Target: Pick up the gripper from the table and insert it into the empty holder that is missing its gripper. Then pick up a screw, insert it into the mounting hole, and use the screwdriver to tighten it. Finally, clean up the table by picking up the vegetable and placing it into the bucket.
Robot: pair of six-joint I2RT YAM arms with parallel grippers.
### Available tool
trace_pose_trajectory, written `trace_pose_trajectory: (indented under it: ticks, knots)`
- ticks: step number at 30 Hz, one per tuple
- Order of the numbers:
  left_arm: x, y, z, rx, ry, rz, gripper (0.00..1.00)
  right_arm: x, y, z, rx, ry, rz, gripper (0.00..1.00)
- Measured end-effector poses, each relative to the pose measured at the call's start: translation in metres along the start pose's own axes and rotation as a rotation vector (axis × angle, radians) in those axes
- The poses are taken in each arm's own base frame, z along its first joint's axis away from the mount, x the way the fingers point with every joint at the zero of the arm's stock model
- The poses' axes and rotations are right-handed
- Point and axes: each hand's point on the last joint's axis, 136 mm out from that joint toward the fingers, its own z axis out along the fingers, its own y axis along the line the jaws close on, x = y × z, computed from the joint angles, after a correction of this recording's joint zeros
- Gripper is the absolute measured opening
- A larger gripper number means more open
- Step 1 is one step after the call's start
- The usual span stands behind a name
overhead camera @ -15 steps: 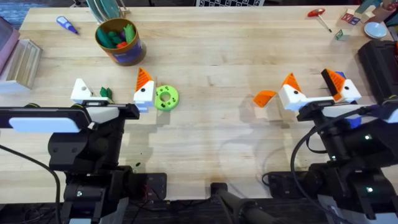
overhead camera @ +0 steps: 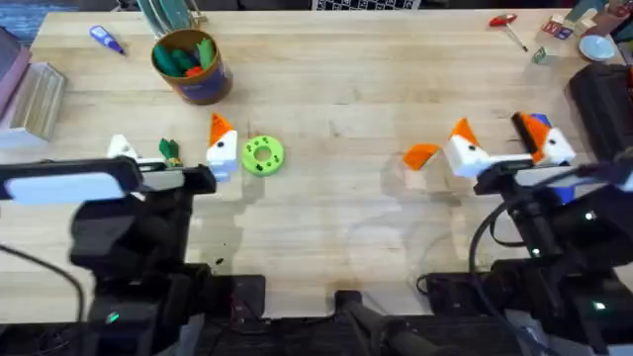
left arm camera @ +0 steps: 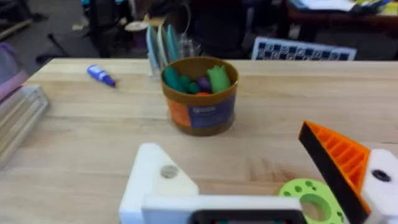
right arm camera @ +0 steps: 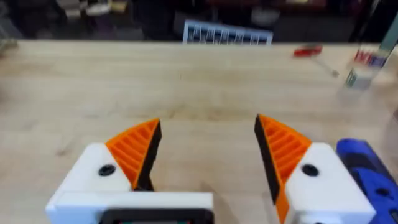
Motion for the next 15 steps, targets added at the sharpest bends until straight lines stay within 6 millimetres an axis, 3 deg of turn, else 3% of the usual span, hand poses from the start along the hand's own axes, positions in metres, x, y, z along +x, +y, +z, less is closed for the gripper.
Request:
trace_pose_trajectory:
  ticks: [4,9,12,15]
  knots:
    - [-0.024,0.008,-0.021,-0.038,0.109,0.013,0.986,0.015,0.000,-0.017,0.005,0.200,0.019,0.921]
    - [-0.045,0.027,-0.049,-0.130,0.355,0.047,0.986,-0.014,0.001,-0.039,0.008,0.349,0.026,0.922]
    - [-0.057,0.036,-0.045,-0.199,0.455,0.025,0.986,-0.034,0.002,-0.043,0.009,0.399,0.028,0.921]
    - [-0.068,0.036,-0.027,-0.229,0.515,-0.033,0.986,-0.055,0.002,-0.041,0.010,0.415,0.029,0.922]
